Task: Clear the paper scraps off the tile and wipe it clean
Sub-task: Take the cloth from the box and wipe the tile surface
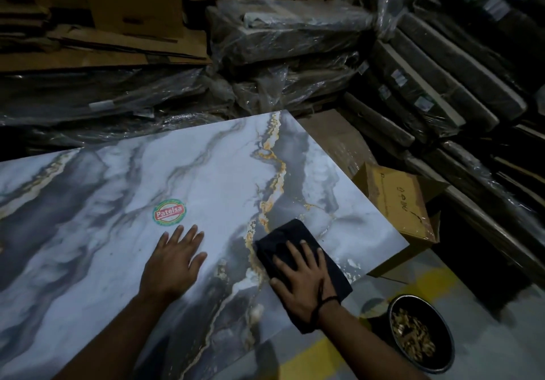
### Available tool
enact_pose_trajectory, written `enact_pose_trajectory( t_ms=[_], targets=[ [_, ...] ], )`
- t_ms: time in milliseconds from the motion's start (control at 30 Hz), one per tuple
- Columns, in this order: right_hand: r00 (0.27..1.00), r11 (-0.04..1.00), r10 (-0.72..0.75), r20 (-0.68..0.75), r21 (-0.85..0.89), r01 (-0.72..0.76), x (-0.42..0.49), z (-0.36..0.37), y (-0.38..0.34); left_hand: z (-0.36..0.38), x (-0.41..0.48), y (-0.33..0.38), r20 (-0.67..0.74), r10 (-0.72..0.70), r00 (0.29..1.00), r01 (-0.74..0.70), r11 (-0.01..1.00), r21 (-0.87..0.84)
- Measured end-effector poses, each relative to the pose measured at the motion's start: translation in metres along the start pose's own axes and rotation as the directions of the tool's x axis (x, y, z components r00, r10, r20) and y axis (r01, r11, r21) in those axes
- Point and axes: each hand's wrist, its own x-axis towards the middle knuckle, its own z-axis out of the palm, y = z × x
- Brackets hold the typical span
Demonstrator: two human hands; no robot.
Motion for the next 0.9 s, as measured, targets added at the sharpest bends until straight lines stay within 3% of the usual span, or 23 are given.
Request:
enact_pose_trajectory(
  t_ms=[100, 267, 400, 567, 700, 767, 900],
  targets=[
    [0.999, 0.997, 0.029, -0.013, 0.067, -0.028, -0.007, 0.002, -0.029, 0.003, 0.001, 0.001, -0.006, -0.02, 1.0, 0.02, 1.0, -0.017],
    [0.996, 0.992, -0.087, -0.008, 0.096, 0.087, -0.023, 0.018, -0.118, 0.001, 0.002, 0.0, -0.023, -0.028, 0.999, 0.026, 0.997, -0.074],
    [0.99, 0.986, -0.139, -0.033, 0.089, 0.142, -0.019, 0.022, -0.119, -0.001, 0.001, 0.002, -0.017, -0.032, 0.999, 0.03, 0.994, -0.108],
    [0.99, 0.983, 0.131, -0.045, 0.138, -0.123, 0.017, 0.007, -0.064, -0.003, 0.001, 0.001, -0.061, -0.149, 0.987, 0.147, 0.988, -0.043],
    [0.988, 0.977, 0.153, 0.017, 0.15, -0.154, 0.038, -0.004, -0.072, -0.001, 0.002, 0.002, -0.053, -0.195, 0.979, 0.192, 0.979, -0.063],
    [0.993, 0.982, 0.111, -0.024, 0.153, -0.106, 0.037, -0.002, -0.103, -0.001, 0.002, 0.002, -0.046, -0.199, 0.979, 0.194, 0.976, -0.095],
    [0.992, 0.986, -0.124, -0.012, 0.111, 0.124, 0.038, 0.011, -0.135, 0.001, 0.002, -0.003, -0.051, -0.192, 0.98, 0.184, 0.975, -0.121]
  ],
)
